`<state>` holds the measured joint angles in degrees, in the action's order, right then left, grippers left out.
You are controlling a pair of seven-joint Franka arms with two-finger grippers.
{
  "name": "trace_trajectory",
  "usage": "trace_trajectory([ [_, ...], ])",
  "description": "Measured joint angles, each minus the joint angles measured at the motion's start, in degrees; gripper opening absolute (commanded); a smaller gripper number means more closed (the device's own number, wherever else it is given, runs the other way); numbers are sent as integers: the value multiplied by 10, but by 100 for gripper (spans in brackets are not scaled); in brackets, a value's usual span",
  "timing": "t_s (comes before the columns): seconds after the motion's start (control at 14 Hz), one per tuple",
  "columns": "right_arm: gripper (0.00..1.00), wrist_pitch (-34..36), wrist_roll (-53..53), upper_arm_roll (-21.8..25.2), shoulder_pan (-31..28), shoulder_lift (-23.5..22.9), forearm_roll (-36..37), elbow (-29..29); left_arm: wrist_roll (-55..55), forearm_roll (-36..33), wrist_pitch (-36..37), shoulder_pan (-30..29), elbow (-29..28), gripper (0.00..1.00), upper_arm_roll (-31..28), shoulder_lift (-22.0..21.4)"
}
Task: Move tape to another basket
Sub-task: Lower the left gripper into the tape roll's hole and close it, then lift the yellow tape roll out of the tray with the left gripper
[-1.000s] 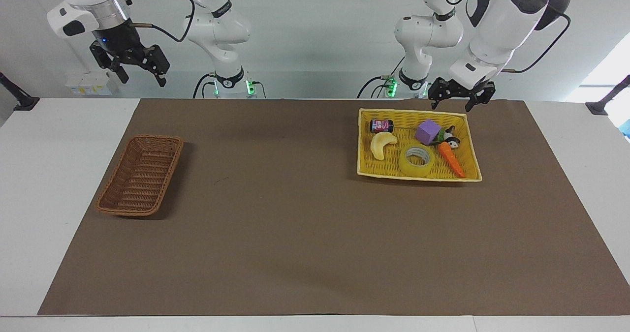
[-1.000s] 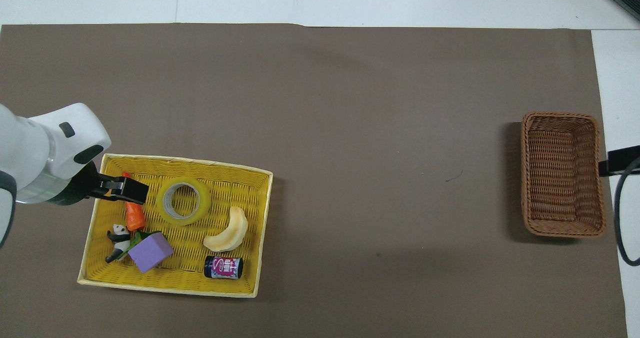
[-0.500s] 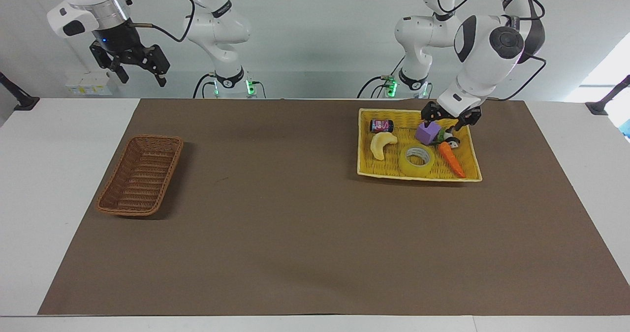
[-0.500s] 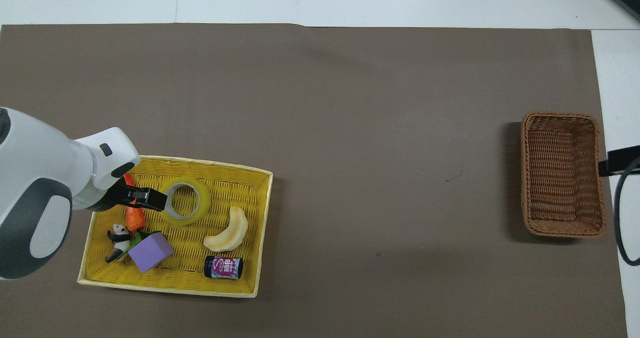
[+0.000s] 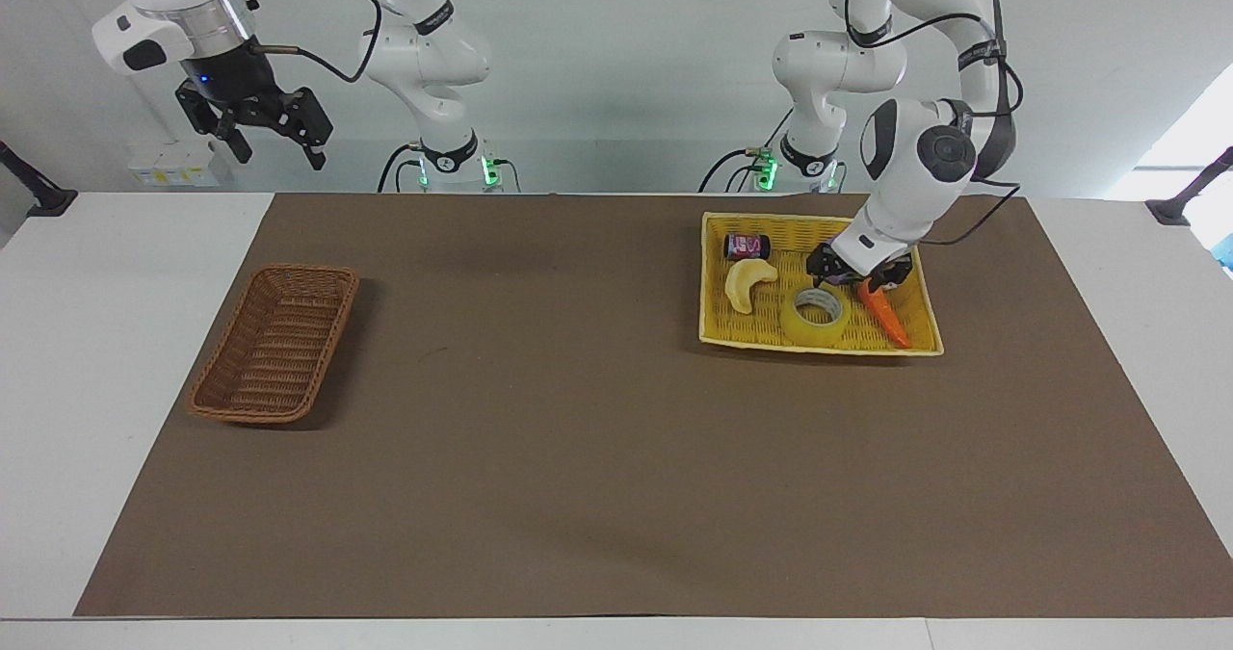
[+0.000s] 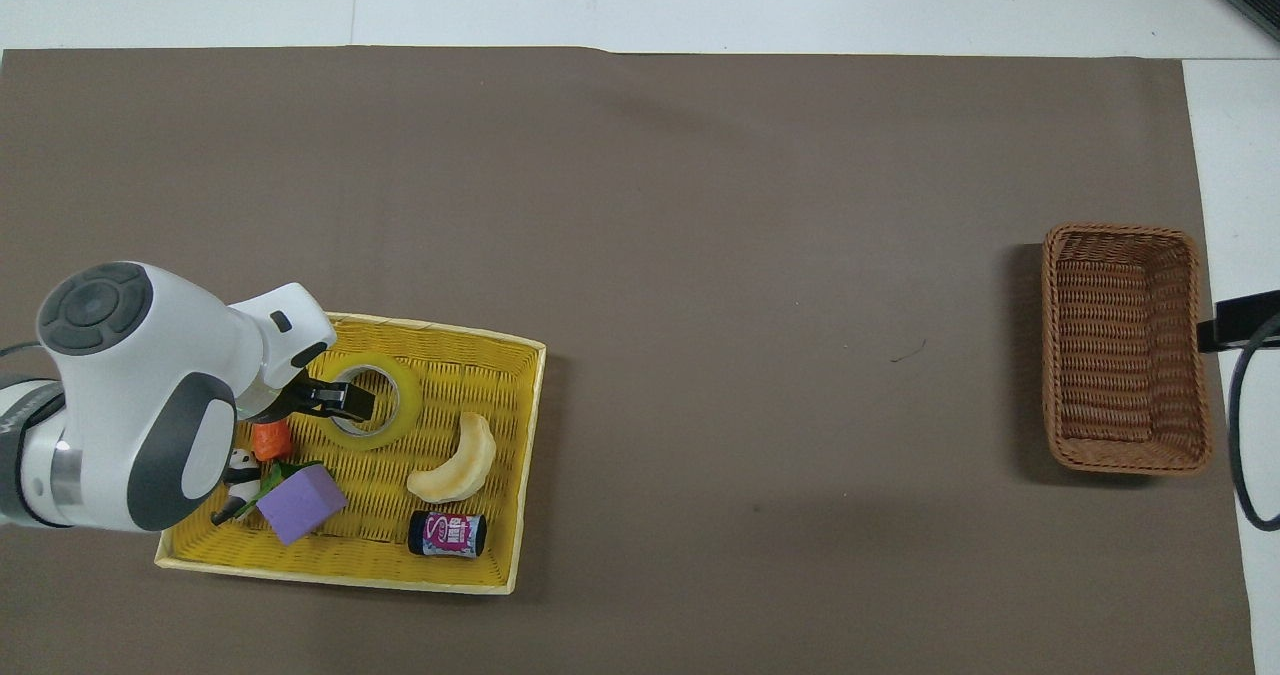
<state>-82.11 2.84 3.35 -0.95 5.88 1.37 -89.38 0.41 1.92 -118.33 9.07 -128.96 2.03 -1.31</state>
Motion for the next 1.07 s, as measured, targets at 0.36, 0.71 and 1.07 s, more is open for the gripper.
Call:
trace_trajectory([
  [0.36, 100, 0, 0, 0, 0, 0, 0, 0, 0, 0, -31, -2, -5, 0, -1, 40],
  [0.71, 100, 0, 0, 0, 0, 0, 0, 0, 1, 1, -32, -5, -2, 0, -1, 40],
  [1.07, 100, 0, 0, 0, 0, 0, 0, 0, 1, 6, 55, -29, 78, 0, -2, 37],
])
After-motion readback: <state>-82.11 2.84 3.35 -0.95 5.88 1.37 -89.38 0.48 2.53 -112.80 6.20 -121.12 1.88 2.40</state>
